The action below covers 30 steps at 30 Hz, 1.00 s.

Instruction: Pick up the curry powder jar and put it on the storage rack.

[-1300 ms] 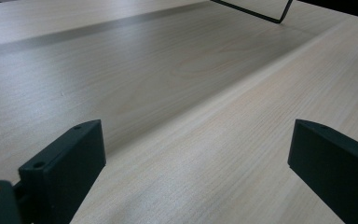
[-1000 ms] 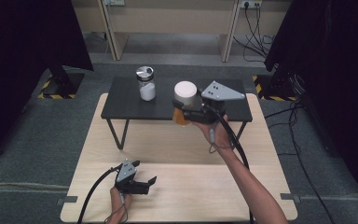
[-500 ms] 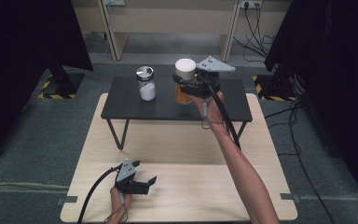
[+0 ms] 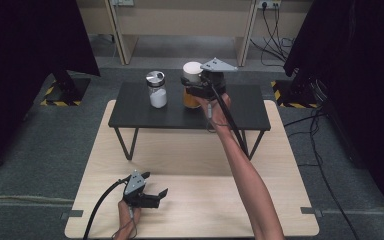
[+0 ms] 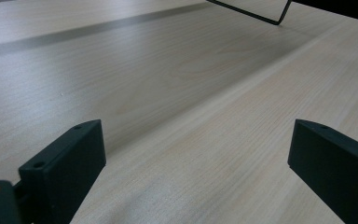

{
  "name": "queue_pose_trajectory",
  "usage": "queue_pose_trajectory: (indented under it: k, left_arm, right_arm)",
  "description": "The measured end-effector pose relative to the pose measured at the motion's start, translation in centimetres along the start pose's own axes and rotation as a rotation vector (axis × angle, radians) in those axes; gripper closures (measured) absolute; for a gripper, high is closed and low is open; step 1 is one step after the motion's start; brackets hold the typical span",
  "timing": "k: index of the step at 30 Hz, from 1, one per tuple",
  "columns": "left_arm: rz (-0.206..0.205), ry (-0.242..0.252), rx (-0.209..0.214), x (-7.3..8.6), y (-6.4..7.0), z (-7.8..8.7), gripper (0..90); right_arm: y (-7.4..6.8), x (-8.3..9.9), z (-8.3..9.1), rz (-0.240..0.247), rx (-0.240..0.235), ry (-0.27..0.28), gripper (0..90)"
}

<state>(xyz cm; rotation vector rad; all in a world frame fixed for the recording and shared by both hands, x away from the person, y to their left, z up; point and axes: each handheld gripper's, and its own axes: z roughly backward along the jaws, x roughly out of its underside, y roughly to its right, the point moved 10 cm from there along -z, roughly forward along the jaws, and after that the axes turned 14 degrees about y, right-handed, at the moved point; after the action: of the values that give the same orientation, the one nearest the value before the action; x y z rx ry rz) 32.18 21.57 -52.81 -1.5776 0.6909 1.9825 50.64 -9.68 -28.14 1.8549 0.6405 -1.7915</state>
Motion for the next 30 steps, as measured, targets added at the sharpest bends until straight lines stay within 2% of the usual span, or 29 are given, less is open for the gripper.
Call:
queue_pose_trajectory:
  k: [3, 11, 19, 22, 26, 28, 30]
  left_arm:
    - [0.000, 0.000, 0.000, 0.0, 0.0, 0.0, 3.3]
    - [0.001, 0.001, 0.001, 0.0, 0.0, 0.0, 3.3]
    - [0.001, 0.001, 0.000, 0.0, 0.0, 0.0, 3.3]
    - [-0.001, 0.002, 0.000, 0.0, 0.0, 0.0, 3.4]
    - [-0.002, 0.002, -0.001, 0.0, 0.0, 0.0, 3.4]
    - [-0.002, 0.002, -0.001, 0.0, 0.0, 0.0, 3.4]
    - [-0.002, 0.002, -0.001, 0.0, 0.0, 0.0, 3.4]
  right_arm:
    - [0.1, 0.3, -0.4, -0.013, 0.008, 0.001, 34.9]
    - [0.5, 0.7, -0.9, -0.007, 0.030, -0.009, 34.9]
    - [0.3, 1.0, -1.0, 0.004, 0.032, -0.008, 34.6]
    - [0.6, 0.8, -1.1, -0.011, 0.021, -0.020, 33.5]
    - [0.8, 0.8, -1.0, -0.030, 0.023, -0.009, 13.8]
    - [0.8, 0.7, -1.2, -0.051, 0.052, -0.034, 0.5]
    - [1.0, 0.7, -1.1, -0.075, 0.057, -0.037, 0.3]
